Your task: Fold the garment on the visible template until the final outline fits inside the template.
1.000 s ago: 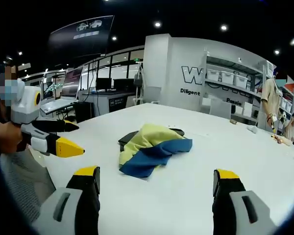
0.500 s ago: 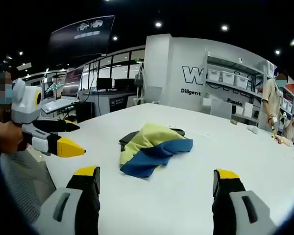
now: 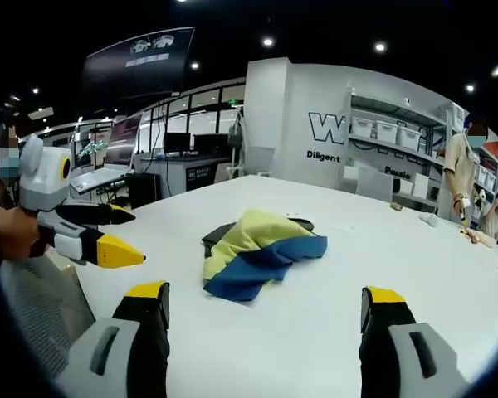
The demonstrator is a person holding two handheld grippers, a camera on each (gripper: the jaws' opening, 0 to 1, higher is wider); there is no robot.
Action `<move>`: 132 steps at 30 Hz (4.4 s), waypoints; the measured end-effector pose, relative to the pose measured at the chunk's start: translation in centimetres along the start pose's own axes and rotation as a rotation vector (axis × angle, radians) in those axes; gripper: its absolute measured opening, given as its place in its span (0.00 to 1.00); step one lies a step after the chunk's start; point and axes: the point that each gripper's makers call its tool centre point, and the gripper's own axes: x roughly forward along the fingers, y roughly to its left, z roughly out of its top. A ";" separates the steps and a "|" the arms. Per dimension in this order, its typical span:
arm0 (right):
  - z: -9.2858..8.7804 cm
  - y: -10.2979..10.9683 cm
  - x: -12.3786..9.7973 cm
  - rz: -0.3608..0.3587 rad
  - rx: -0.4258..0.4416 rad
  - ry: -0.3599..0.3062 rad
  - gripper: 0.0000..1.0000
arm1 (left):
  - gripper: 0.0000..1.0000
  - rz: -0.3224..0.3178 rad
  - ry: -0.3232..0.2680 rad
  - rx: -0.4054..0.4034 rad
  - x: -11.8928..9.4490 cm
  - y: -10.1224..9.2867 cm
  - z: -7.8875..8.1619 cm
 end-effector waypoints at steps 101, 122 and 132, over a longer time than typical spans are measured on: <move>3.7 -5.9 9.7 -0.048 0.033 0.032 0.87 | 0.75 -0.012 0.016 0.050 10.8 3.4 5.3; 4.1 -10.2 15.5 -0.102 0.079 0.065 0.83 | 0.74 0.003 0.061 0.076 17.9 5.7 6.4; 4.1 -11.4 17.5 -0.113 0.089 0.078 0.82 | 0.72 0.012 0.075 0.077 20.7 6.8 7.1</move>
